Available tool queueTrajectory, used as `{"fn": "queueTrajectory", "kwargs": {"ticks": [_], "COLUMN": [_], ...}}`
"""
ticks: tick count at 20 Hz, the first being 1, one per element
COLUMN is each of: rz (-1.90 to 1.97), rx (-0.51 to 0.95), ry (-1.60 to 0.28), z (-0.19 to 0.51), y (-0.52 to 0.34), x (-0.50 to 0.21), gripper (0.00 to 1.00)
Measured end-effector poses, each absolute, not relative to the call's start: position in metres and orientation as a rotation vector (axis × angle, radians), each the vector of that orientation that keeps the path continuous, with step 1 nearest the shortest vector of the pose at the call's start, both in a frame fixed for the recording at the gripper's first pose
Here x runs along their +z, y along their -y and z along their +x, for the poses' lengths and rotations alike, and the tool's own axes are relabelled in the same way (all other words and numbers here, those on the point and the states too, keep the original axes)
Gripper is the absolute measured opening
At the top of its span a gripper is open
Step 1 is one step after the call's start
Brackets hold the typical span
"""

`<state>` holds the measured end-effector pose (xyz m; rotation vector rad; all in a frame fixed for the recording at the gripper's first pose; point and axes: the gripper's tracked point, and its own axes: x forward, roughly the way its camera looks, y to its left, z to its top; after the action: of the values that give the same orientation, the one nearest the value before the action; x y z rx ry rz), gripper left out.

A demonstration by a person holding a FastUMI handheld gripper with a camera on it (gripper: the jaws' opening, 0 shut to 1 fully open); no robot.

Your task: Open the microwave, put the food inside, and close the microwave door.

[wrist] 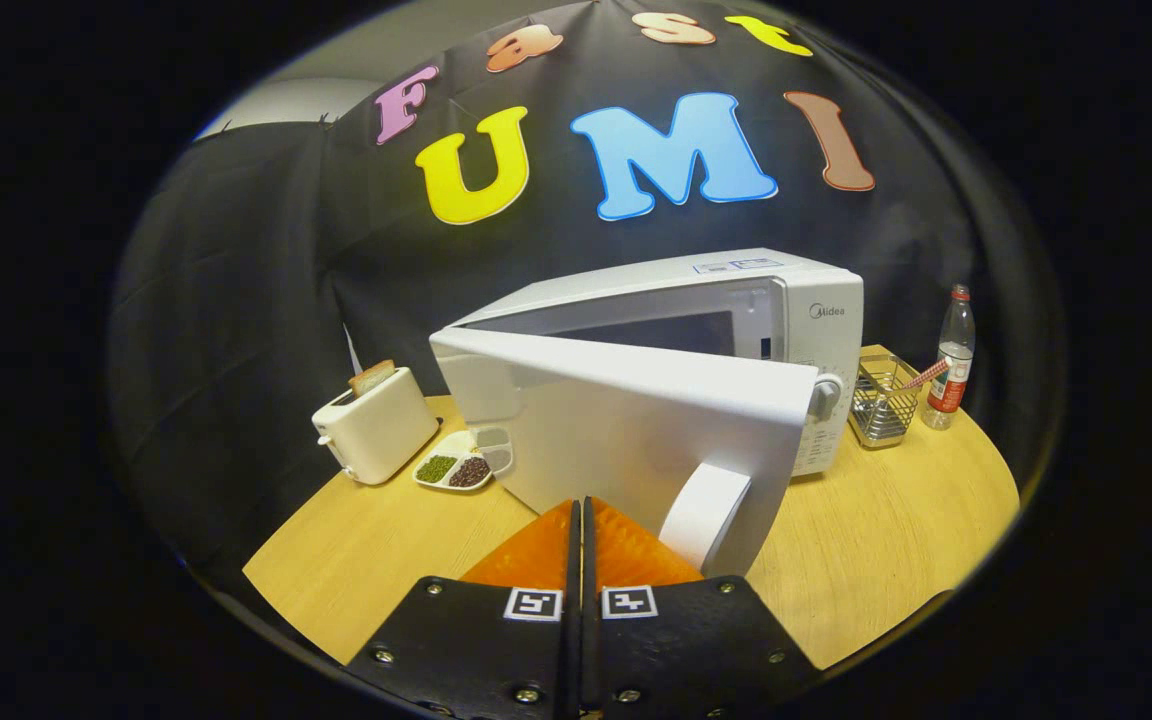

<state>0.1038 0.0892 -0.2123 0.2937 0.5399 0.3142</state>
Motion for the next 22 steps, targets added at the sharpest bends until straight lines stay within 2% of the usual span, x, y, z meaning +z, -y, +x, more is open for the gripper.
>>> {"fn": "queueTrajectory", "kwargs": {"ticks": [22], "rz": [0.319], "rx": [0.193], "ry": [-0.508], "z": [0.222], "y": [-0.034], "x": [-0.235], "gripper": [0.0]}}
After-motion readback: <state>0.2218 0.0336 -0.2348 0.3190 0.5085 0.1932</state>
